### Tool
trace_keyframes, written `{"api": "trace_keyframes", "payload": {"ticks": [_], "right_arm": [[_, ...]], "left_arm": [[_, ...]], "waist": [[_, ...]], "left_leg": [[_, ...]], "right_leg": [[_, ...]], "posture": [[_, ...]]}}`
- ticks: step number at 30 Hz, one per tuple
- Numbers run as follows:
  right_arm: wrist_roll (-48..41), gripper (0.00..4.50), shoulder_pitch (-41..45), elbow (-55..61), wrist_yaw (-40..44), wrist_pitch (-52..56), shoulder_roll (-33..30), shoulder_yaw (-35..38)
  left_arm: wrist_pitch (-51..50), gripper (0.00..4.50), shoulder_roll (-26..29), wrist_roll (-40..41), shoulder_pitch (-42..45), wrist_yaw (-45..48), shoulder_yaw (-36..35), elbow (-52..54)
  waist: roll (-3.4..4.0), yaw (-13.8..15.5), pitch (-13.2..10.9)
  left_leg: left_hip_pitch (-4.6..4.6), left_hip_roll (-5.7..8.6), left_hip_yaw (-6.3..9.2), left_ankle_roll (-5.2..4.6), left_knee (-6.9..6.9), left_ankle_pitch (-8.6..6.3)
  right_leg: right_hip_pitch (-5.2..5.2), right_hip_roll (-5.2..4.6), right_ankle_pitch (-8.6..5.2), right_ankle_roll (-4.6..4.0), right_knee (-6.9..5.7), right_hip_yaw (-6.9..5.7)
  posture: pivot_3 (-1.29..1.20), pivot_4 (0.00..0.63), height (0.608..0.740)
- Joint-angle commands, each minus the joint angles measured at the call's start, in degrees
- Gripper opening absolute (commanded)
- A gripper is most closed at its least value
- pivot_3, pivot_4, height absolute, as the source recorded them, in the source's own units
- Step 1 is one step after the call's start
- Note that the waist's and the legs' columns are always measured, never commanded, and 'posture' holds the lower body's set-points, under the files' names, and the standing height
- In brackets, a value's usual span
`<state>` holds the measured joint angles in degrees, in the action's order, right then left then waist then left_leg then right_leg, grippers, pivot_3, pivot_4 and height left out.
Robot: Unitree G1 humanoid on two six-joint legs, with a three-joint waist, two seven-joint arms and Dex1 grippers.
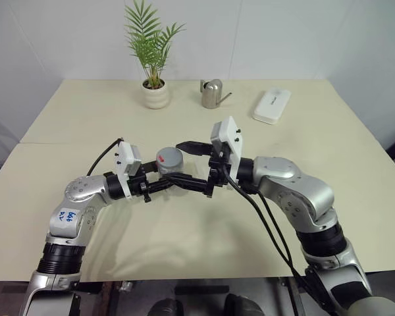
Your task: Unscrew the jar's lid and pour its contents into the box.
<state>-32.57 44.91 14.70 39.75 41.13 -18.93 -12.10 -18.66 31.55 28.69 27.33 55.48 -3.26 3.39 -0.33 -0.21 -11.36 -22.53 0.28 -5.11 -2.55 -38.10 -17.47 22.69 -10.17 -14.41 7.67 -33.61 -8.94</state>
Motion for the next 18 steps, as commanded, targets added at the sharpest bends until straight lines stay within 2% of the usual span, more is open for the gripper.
{"api": "trace_keyframes", "payload": {"ticks": [1,9,12,16,18], "right_arm": [[1.15,4.50,1.38,-0.37,-0.65,-0.78,1.14,0.65],[1.76,4.50,1.15,-1.42,-0.67,-1.26,2.81,1.58],[1.71,3.96,1.20,-1.43,-0.63,-1.42,3.48,1.95],[1.49,2.68,0.99,-0.80,-0.54,-1.31,4.40,1.95],[1.63,2.60,0.78,-0.60,-0.03,-1.35,4.47,1.59]], "left_arm": [[0.61,1.91,-0.35,1.07,-0.21,0.52,-0.37,2.71],[0.98,1.91,-0.83,0.39,-0.64,0.34,-0.12,3.41],[0.96,1.91,-0.98,0.22,-0.70,0.20,-0.15,3.52],[1.07,1.91,-0.91,0.16,-0.78,0.22,-0.04,3.49],[1.19,1.91,-0.99,0.29,-0.13,0.32,-0.22,2.78]], "waist": [[0.00,-0.05,0.00],[0.00,-0.09,0.00],[0.00,-0.07,0.00],[0.00,-0.08,0.00],[0.00,-0.08,0.00]], "left_leg": [[0.01,-0.01,-0.01,0.00,0.00,0.00],[0.05,-0.07,-0.11,0.03,-0.01,0.02],[0.04,-0.07,-0.10,0.03,-0.01,0.02],[0.04,-0.06,-0.10,0.03,0.00,0.02],[0.04,-0.07,-0.11,0.03,0.00,0.02]], "right_leg": [[0.00,0.01,0.00,0.00,0.00,0.00],[0.03,0.04,0.00,0.00,-0.02,0.05],[0.04,0.04,0.00,0.00,-0.01,0.04],[0.04,0.04,0.00,0.00,-0.01,0.04],[0.04,0.04,0.00,0.00,-0.01,0.05]], "posture": [[0.00,0.150,0.740],[0.00,0.150,0.740],[0.00,0.150,0.740],[0.00,0.150,0.740],[0.00,0.150,0.740]]}}
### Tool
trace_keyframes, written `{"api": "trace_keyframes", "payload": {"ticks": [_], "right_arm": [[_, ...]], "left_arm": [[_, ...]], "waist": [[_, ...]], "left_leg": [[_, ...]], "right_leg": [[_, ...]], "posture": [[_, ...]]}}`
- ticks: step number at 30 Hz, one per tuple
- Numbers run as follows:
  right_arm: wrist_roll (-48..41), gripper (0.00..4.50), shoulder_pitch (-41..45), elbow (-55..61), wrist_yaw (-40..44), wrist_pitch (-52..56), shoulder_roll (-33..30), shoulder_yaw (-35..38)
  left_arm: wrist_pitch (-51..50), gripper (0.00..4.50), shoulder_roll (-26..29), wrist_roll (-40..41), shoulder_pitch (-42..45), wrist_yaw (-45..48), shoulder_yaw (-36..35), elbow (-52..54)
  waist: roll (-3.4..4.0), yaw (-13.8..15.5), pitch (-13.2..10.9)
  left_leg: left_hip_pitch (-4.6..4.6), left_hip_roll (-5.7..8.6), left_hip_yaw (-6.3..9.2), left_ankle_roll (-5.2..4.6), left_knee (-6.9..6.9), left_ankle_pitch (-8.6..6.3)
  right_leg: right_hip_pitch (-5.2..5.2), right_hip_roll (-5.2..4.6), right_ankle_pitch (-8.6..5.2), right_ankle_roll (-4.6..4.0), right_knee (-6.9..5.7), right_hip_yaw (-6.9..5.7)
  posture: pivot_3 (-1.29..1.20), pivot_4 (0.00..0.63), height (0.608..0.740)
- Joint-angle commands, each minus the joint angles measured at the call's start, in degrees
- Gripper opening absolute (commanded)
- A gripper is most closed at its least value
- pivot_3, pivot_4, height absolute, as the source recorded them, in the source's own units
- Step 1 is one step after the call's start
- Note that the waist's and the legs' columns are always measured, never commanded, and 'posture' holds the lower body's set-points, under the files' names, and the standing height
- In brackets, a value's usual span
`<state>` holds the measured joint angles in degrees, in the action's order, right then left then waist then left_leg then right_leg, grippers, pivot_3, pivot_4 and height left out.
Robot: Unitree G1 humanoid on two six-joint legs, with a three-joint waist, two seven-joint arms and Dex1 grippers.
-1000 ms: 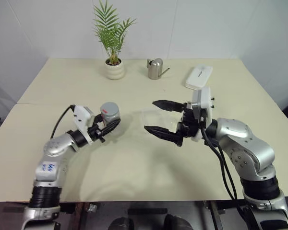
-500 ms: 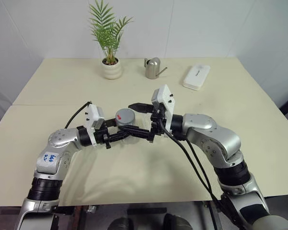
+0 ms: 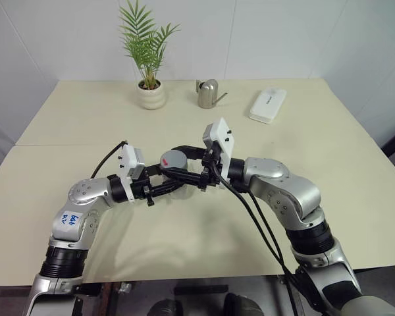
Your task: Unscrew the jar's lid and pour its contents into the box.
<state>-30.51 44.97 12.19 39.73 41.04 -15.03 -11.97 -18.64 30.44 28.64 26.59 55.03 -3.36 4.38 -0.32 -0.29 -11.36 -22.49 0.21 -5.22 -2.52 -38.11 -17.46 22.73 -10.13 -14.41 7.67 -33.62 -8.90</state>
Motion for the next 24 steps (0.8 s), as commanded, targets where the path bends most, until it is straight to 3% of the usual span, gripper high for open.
{"api": "trace_keyframes", "payload": {"ticks": [1,6,11,15,23,24], "right_arm": [[-0.38,2.60,0.65,1.91,0.26,-1.41,0.50,1.41],[-1.44,2.60,2.25,0.34,7.13,-4.14,-1.99,2.05],[-7.13,2.60,9.84,-4.33,26.57,-4.04,-8.12,2.38],[-6.97,2.60,15.72,-9.18,37.10,-5.07,-10.13,0.71],[-2.72,2.60,19.32,-14.16,43.21,-9.82,-10.00,-0.19],[-2.39,2.94,19.38,-14.55,43.04,-9.87,-9.93,-0.04]], "left_arm": [[1.21,1.91,0.09,0.50,0.95,0.98,-0.21,1.49],[1.08,1.91,1.09,1.83,2.80,5.80,0.48,-0.13],[3.03,1.91,3.21,1.03,6.83,15.44,3.47,-3.47],[3.49,1.91,2.61,1.19,9.41,20.53,5.80,-4.48],[3.06,1.91,0.33,1.83,10.24,20.81,6.71,-3.69],[3.14,1.91,0.20,1.83,10.06,20.59,6.58,-3.59]], "waist": [[0.00,0.01,0.00],[0.00,0.06,0.00],[0.01,0.05,-0.01],[0.01,-0.09,-0.01],[0.01,-0.16,-0.01],[0.01,-0.15,-0.01]], "left_leg": [[0.00,0.00,0.00,0.00,0.00,0.00],[-0.01,0.00,0.00,0.00,0.00,0.00],[-0.03,0.01,-0.04,-0.02,-0.03,0.00],[-0.01,-0.01,-0.06,-0.02,-0.02,0.00],[-0.01,-0.01,-0.10,-0.02,-0.04,0.00],[-0.01,-0.01,-0.09,-0.02,-0.04,0.00]], "right_leg": [[0.00,0.00,0.00,0.00,0.00,0.00],[0.00,0.00,0.00,0.00,0.01,0.00],[0.02,0.01,0.00,0.00,0.01,0.00],[0.02,0.01,0.00,0.00,0.02,-0.02],[0.02,0.01,0.00,0.00,0.01,-0.03],[0.02,0.01,0.00,0.00,0.00,-0.03]], "posture": [[0.00,0.150,0.740],[0.00,0.150,0.740],[0.00,0.150,0.740],[0.00,0.150,0.740],[0.00,0.150,0.740],[0.00,0.150,0.740]]}}
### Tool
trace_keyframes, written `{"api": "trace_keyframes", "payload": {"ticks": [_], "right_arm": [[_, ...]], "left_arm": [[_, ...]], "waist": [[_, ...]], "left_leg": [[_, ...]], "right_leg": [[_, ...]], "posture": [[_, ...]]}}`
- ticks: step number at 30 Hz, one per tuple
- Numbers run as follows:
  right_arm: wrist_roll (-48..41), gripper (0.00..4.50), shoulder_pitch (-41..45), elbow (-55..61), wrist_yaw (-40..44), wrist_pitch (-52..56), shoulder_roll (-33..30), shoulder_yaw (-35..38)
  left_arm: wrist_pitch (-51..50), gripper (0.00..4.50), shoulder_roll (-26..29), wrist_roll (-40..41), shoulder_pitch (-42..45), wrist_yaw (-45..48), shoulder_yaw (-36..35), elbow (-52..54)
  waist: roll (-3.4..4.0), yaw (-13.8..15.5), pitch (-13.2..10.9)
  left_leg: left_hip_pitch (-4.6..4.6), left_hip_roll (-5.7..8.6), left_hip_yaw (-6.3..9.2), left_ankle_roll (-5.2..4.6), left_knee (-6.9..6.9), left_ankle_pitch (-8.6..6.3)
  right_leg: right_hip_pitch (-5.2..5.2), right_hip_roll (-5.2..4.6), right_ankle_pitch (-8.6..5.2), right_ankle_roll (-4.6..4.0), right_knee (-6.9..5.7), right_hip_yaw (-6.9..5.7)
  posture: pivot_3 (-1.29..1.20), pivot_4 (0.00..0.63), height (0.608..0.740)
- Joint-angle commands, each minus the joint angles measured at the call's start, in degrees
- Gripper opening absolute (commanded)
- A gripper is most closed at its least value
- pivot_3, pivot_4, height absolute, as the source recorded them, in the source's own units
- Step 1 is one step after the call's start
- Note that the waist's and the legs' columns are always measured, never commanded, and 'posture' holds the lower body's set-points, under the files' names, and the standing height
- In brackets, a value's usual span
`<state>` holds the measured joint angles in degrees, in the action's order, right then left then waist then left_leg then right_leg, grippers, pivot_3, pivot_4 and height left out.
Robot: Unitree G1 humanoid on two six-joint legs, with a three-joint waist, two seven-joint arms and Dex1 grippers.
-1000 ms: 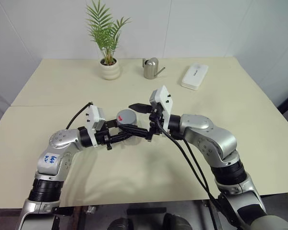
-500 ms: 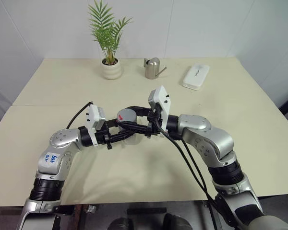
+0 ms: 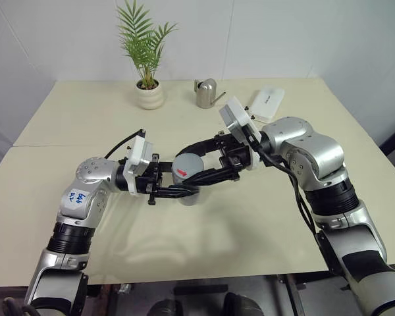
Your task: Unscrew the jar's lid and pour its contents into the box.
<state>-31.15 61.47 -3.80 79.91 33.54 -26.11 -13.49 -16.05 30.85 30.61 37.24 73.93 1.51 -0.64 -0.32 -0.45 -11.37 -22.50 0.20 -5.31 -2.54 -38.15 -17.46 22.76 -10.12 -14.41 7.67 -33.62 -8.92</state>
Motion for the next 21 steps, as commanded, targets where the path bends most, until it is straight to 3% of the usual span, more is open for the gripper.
{"api": "trace_keyframes", "payload": {"ticks": [1,5,13,21], "right_arm": [[-1.55,3.33,2.92,1.04,2.14,-1.80,1.16,1.88],[-0.45,4.48,3.00,-1.49,-0.63,-2.00,0.92,4.04],[0.57,4.48,-0.76,0.63,-6.13,-3.30,-0.58,7.70],[3.43,4.48,-5.20,7.08,-18.34,-2.57,5.69,5.30]], "left_arm": [[0.61,1.91,-0.30,-0.18,-0.77,1.34,1.49,1.51],[0.82,1.91,-0.21,-0.16,-0.79,-0.48,-0.19,1.01],[3.64,1.91,-1.27,-1.40,-0.61,-7.80,-4.63,-2.00],[2.49,1.91,-2.82,-1.03,-0.60,-10.17,-4.13,-1.03]], "waist": [[0.00,0.00,0.00],[0.03,0.03,-0.02],[0.03,0.21,-0.02],[0.03,0.03,-0.02]], "left_leg": [[0.00,0.00,0.00,0.00,0.00,0.00],[0.00,0.00,0.02,0.00,-0.01,0.00],[-0.01,0.01,0.02,0.00,-0.01,0.00],[0.00,0.00,0.01,0.03,-0.02,0.00]], "right_leg": [[0.00,0.00,0.00,0.00,0.00,0.00],[0.00,0.00,0.00,0.00,-0.02,0.00],[0.00,-0.02,0.00,0.00,-0.01,0.00],[0.00,-0.01,0.00,0.00,-0.04,-0.01]], "posture": [[0.00,0.150,0.740],[0.00,0.150,0.740],[0.00,0.150,0.740],[0.00,0.150,0.740]]}}
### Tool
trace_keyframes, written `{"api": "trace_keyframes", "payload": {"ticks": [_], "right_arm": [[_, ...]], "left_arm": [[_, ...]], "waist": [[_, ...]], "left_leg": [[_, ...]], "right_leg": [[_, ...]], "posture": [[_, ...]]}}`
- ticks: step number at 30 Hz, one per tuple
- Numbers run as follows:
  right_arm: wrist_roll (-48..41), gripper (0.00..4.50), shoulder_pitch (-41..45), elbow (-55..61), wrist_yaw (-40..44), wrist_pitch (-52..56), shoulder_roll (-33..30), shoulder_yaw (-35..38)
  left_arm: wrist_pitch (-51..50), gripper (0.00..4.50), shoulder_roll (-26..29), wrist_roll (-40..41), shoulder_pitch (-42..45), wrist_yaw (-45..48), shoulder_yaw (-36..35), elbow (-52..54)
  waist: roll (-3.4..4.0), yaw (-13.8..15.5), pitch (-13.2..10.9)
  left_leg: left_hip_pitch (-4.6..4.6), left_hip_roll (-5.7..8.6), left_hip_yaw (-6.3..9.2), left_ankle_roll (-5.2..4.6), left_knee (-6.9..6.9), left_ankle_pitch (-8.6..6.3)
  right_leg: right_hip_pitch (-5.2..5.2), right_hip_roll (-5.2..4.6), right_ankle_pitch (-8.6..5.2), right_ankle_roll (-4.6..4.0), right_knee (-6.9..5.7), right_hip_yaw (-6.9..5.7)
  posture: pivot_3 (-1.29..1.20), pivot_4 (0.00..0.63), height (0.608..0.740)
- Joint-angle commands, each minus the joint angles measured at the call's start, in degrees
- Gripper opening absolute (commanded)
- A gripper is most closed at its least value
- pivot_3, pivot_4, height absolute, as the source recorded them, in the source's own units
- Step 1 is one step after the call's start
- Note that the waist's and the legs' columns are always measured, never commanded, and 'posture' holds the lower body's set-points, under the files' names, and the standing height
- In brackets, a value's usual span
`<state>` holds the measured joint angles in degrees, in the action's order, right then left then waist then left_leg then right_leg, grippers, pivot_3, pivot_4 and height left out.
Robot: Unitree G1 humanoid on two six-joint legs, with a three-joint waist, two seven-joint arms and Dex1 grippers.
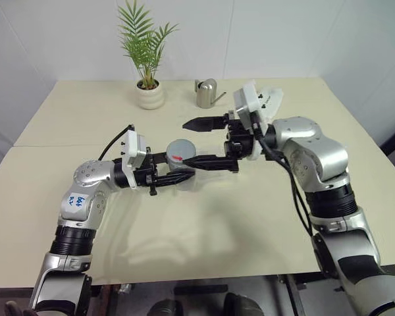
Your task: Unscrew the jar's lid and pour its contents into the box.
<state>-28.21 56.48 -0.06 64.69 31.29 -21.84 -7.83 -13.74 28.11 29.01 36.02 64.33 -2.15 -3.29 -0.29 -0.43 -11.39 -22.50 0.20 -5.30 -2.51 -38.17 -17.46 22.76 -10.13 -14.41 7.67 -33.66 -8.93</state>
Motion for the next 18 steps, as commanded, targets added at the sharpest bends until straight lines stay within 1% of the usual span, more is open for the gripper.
{"api": "trace_keyframes", "payload": {"ticks": [1,7,18], "right_arm": [[0.75,4.48,-0.31,3.29,-3.89,-0.49,2.11,-0.60],[1.53,4.48,0.39,1.23,-6.12,-1.57,4.81,-0.62],[2.93,4.48,3.65,-8.40,1.66,-6.98,0.66,1.14]], "left_arm": [[0.20,1.91,-0.28,0.47,0.63,-0.62,-0.31,1.56],[-0.15,1.91,-1.34,0.58,0.50,-0.71,0.85,2.05],[-0.44,1.91,-1.93,2.31,0.87,-0.31,-0.28,2.80]], "waist": [[0.00,0.02,0.00],[0.00,0.14,0.00],[0.00,0.01,0.00]], "left_leg": [[0.00,0.00,0.00,0.00,-0.01,0.00],[0.00,0.00,0.01,0.00,-0.02,0.00],[0.00,0.01,0.00,-0.01,-0.02,0.00]], "right_leg": [[0.00,0.00,0.00,0.00,0.00,0.00],[0.00,0.00,0.00,0.00,-0.02,0.01],[0.00,0.01,0.00,0.00,0.00,0.01]], "posture": [[0.00,0.150,0.740],[0.00,0.150,0.740],[0.00,0.150,0.740]]}}
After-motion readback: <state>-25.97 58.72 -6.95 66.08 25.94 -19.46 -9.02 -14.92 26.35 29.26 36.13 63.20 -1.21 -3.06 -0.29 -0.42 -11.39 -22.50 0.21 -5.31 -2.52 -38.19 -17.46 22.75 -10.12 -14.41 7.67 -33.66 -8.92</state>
